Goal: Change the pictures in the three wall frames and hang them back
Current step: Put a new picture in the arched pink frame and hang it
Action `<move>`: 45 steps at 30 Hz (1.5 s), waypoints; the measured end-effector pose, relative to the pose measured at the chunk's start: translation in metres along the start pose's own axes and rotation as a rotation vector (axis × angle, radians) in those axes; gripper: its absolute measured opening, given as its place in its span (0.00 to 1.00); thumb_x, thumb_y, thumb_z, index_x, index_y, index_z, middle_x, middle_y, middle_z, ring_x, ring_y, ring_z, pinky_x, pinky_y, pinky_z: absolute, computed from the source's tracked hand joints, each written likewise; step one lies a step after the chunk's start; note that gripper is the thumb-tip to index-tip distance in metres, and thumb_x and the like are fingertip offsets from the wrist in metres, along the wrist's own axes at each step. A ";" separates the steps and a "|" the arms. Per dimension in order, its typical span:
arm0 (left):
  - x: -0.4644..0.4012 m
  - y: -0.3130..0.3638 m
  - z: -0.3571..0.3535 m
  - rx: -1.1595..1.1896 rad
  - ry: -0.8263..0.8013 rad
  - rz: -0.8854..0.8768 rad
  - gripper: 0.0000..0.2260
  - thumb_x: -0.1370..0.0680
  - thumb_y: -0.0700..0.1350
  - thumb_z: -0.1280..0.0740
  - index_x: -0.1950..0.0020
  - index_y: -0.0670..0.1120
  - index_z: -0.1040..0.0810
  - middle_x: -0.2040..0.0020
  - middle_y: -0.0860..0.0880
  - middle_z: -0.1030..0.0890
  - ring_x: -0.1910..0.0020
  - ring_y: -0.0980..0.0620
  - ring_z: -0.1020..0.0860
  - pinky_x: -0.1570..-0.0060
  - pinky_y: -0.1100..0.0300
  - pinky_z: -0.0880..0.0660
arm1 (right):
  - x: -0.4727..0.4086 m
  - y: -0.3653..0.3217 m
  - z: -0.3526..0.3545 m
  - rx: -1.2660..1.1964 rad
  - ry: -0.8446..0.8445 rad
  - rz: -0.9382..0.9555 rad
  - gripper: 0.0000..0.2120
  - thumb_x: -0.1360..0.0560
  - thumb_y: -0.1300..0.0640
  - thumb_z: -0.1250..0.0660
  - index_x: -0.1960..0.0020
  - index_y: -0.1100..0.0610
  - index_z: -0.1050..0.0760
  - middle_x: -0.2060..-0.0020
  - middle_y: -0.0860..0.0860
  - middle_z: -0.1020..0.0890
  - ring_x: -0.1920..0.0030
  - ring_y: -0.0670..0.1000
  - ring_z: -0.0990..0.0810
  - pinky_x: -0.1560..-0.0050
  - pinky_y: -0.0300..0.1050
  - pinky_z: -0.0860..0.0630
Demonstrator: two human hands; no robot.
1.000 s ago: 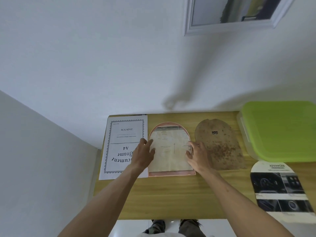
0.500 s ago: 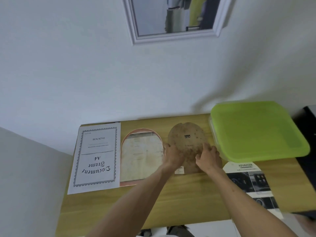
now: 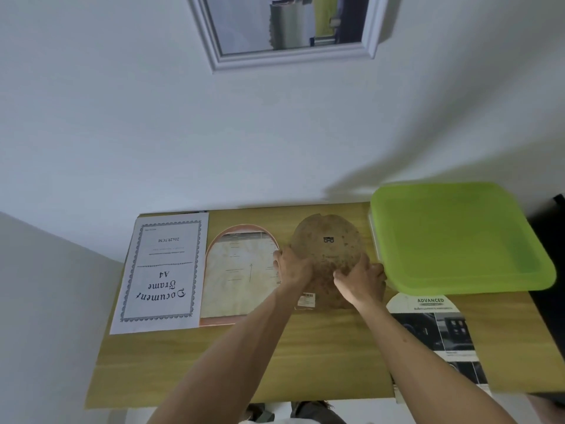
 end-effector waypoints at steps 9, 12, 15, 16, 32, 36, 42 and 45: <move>-0.017 0.005 0.102 0.135 0.016 -0.220 0.26 0.30 0.34 0.33 0.33 0.49 0.24 0.52 0.47 0.17 0.57 0.49 0.17 0.61 0.55 0.17 | 0.028 -0.051 -0.003 -0.310 0.096 0.027 0.33 0.26 0.51 0.31 0.25 0.57 0.37 0.31 0.59 0.36 0.32 0.60 0.33 0.41 0.52 0.26; -0.013 -0.014 0.150 0.079 -0.025 -0.305 0.23 0.28 0.36 0.30 0.35 0.54 0.23 0.57 0.48 0.18 0.64 0.52 0.18 0.70 0.63 0.22 | 0.043 -0.076 -0.021 -0.363 0.046 0.129 0.29 0.27 0.54 0.30 0.27 0.54 0.33 0.35 0.57 0.33 0.39 0.58 0.25 0.47 0.45 0.24; -0.010 -0.043 0.185 -0.007 -0.039 -0.374 0.26 0.31 0.35 0.30 0.36 0.54 0.23 0.58 0.46 0.20 0.63 0.51 0.19 0.70 0.69 0.25 | 0.059 -0.099 -0.040 -0.366 -0.029 0.223 0.26 0.30 0.57 0.30 0.32 0.53 0.27 0.39 0.55 0.28 0.43 0.56 0.23 0.46 0.44 0.23; -0.010 -0.053 0.193 -0.025 -0.039 -0.382 0.27 0.31 0.33 0.30 0.35 0.53 0.24 0.57 0.45 0.20 0.64 0.52 0.20 0.72 0.73 0.28 | 0.063 -0.104 -0.048 -0.360 -0.053 0.249 0.26 0.31 0.58 0.30 0.33 0.54 0.27 0.40 0.55 0.27 0.42 0.55 0.23 0.43 0.45 0.23; -0.033 -0.135 0.200 -0.232 -0.042 -0.308 0.22 0.31 0.34 0.34 0.40 0.51 0.24 0.54 0.41 0.22 0.58 0.47 0.22 0.73 0.70 0.32 | 0.084 -0.108 -0.087 -0.161 -0.076 0.305 0.34 0.26 0.58 0.27 0.24 0.58 0.35 0.35 0.56 0.29 0.33 0.55 0.29 0.32 0.45 0.33; -0.036 -0.133 0.199 -0.237 -0.055 -0.295 0.24 0.34 0.30 0.35 0.42 0.49 0.22 0.56 0.41 0.21 0.59 0.47 0.22 0.73 0.67 0.34 | 0.084 -0.107 -0.091 -0.150 -0.068 0.295 0.31 0.28 0.57 0.25 0.27 0.59 0.30 0.38 0.56 0.27 0.36 0.55 0.27 0.35 0.44 0.31; -0.038 -0.136 0.196 -0.200 -0.018 -0.265 0.15 0.31 0.33 0.35 0.48 0.47 0.21 0.53 0.40 0.22 0.58 0.43 0.20 0.71 0.65 0.31 | 0.085 -0.109 -0.091 -0.141 -0.061 0.305 0.27 0.28 0.59 0.25 0.31 0.60 0.26 0.43 0.56 0.27 0.42 0.54 0.24 0.41 0.40 0.30; -0.039 -0.136 0.194 -0.180 -0.012 -0.218 0.20 0.31 0.31 0.32 0.42 0.45 0.20 0.46 0.40 0.26 0.55 0.43 0.23 0.67 0.62 0.27 | 0.084 -0.110 -0.091 -0.112 -0.081 0.304 0.29 0.28 0.59 0.25 0.29 0.61 0.28 0.40 0.57 0.28 0.40 0.55 0.26 0.38 0.39 0.33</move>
Point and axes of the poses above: each hand's wrist, its own x-axis away from the middle knuckle, its own z-axis out of the back of the hand, y = z × x, the point moved 4 cm from there along -x, towards the middle knuckle
